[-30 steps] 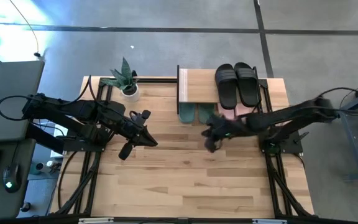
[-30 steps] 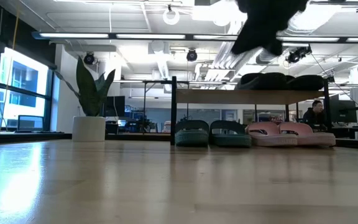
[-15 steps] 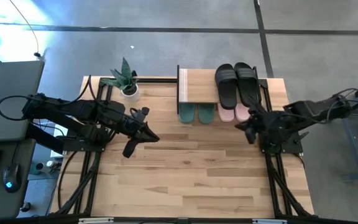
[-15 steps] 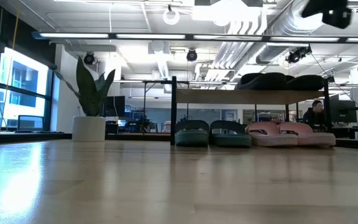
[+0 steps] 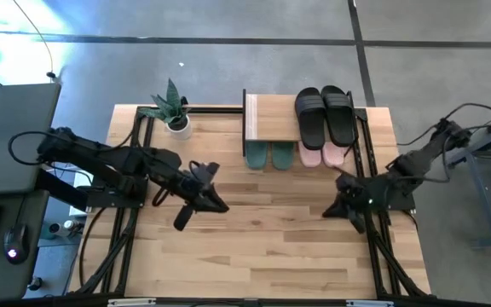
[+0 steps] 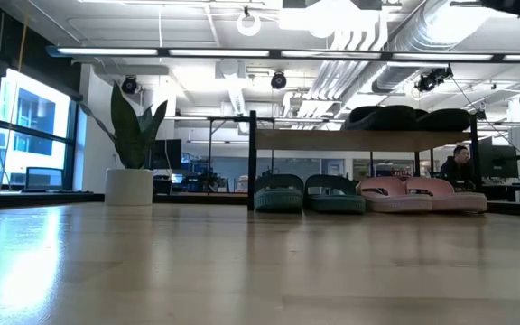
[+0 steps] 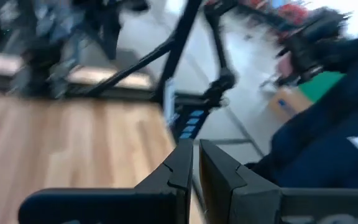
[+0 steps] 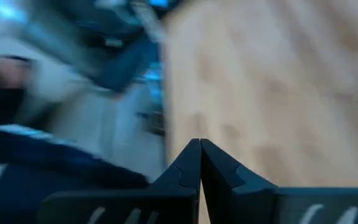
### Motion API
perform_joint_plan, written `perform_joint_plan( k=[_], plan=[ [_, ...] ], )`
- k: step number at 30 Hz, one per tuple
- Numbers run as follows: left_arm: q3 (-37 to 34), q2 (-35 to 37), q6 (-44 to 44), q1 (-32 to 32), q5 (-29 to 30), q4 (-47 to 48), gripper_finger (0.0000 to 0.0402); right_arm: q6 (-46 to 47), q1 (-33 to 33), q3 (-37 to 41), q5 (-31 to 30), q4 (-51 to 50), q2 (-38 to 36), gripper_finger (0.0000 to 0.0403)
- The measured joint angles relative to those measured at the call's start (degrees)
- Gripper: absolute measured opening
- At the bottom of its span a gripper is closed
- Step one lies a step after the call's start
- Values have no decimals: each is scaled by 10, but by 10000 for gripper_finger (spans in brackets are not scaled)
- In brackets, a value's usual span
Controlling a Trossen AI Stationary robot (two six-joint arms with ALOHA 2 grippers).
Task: Pick and place slides into the shelf
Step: Return to Home Position
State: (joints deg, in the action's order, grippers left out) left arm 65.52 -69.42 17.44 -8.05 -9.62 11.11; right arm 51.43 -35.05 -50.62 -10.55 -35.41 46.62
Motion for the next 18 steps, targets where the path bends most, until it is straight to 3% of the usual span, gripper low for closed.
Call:
perform_joint_plan(
  k=[5,10,13,18],
  plan=[
    [1,-20,-7,2,-35,-61,17,-16,11,168,49,340,-5,0],
    [0,-21,-13,27,-49,-90,17,-46,97,253,106,595,0,0],
    [0,-21,-29,57,-86,-151,17,-114,154,237,156,644,-2,0],
    [0,17,-22,128,-150,-201,17,-214,244,152,231,593,-6,0]
  ],
)
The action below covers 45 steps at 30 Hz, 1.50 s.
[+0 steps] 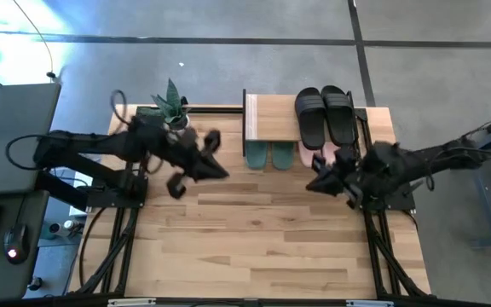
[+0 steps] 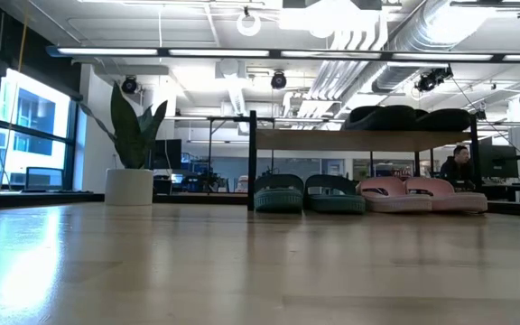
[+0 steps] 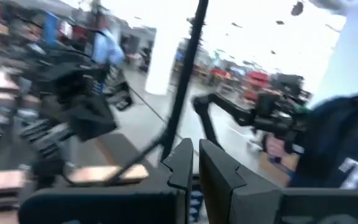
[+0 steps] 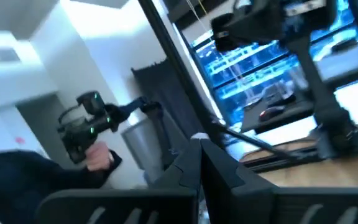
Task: Pick and place slides into the shelf
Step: Return to Home Position
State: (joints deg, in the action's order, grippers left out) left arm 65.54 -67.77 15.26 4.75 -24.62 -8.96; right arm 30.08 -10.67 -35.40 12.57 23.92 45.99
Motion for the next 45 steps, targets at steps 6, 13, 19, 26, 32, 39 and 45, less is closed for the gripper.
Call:
perform_joint_plan(
  k=[6,13,19,26,32,39,45],
  plan=[
    [0,87,0,62,3,58,17,-101,52,-141,9,-231,-25,0],
    [0,191,-14,69,66,140,17,-198,58,-274,-76,-414,-76,0],
    [0,239,-20,69,107,210,17,-195,58,-284,-146,-499,-157,0],
    [0,294,-36,69,155,264,17,-161,58,-260,-170,-519,-227,0],
    [0,336,-32,69,200,320,17,-142,58,-188,-215,-520,-304,0],
    [0,372,-33,69,210,347,17,-94,58,-84,-202,-449,-390,0],
    [-3,430,-33,69,253,366,17,-74,58,-28,-216,-442,-458,0]
  ],
)
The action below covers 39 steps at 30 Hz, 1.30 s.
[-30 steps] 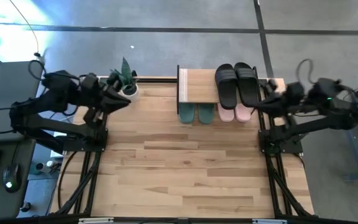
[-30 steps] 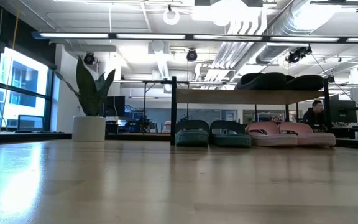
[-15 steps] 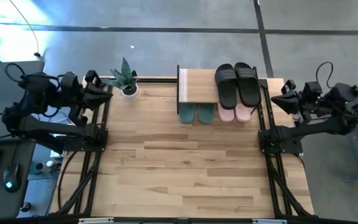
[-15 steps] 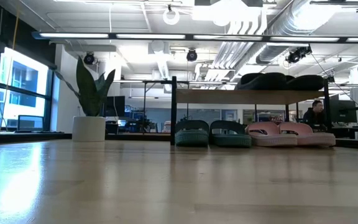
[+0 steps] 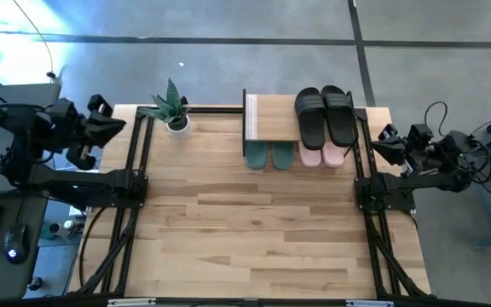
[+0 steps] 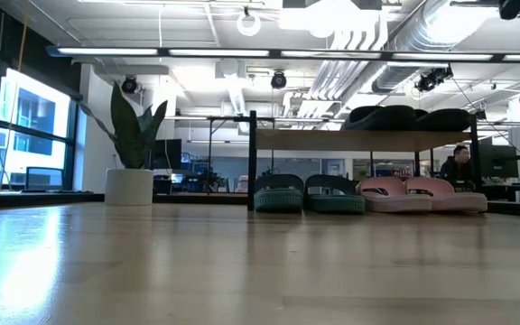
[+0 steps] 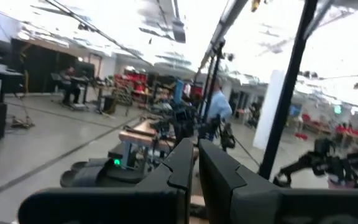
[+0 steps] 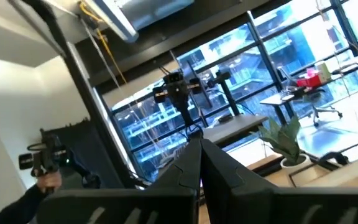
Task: Pick and place slides into the shelf
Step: Return to Home Position
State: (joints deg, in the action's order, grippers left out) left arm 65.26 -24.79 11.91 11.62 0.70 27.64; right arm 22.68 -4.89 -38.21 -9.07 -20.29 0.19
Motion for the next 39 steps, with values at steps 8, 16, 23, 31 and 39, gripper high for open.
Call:
perform_joint_plan(
  k=[8,16,23,31,39],
  plan=[
    [-83,95,37,0,14,-11,17,-6,0,-3,-9,4,1,0],
    [-186,192,59,0,24,-80,17,-7,0,-3,-4,14,1,0],
    [-237,245,72,0,40,-84,17,-5,0,-3,-5,15,1,0],
    [-303,244,79,0,32,-155,17,-7,0,-2,-14,22,2,0],
    [-412,244,106,0,23,-273,17,3,0,151,62,286,4,0]
  ],
)
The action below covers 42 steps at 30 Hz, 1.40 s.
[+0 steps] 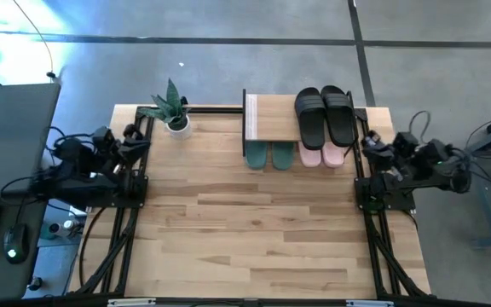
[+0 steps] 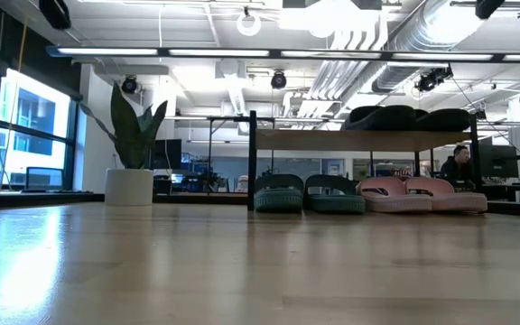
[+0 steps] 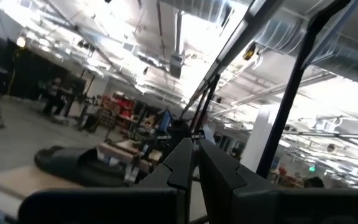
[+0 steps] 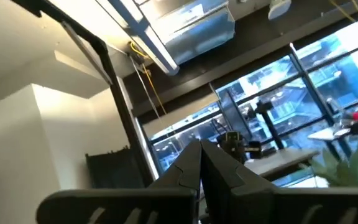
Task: Pick and place slides into the shelf
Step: Return to Home Position
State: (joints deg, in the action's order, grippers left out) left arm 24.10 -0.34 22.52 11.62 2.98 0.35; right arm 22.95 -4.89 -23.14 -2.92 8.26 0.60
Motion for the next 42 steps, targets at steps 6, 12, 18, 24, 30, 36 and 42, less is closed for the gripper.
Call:
perform_joint_plan(
  k=[6,12,18,24,30,36,42],
  plan=[
    [-53,0,37,0,-5,-51,17,39,0,83,0,97,0,0],
    [-96,0,66,0,-8,-86,17,56,0,141,0,174,0,0],
    [-129,0,89,0,-8,-113,17,80,0,187,-1,238,0,0],
    [-150,0,109,0,-8,-114,17,83,0,200,-7,244,0,0],
    [-172,0,118,0,-6,-123,17,83,0,200,-9,242,0,0],
    [-222,0,124,0,-6,-201,17,96,0,200,-9,225,0,0],
    [-236,-1,121,0,-5,-194,17,98,0,200,-8,194,0,0]
  ],
)
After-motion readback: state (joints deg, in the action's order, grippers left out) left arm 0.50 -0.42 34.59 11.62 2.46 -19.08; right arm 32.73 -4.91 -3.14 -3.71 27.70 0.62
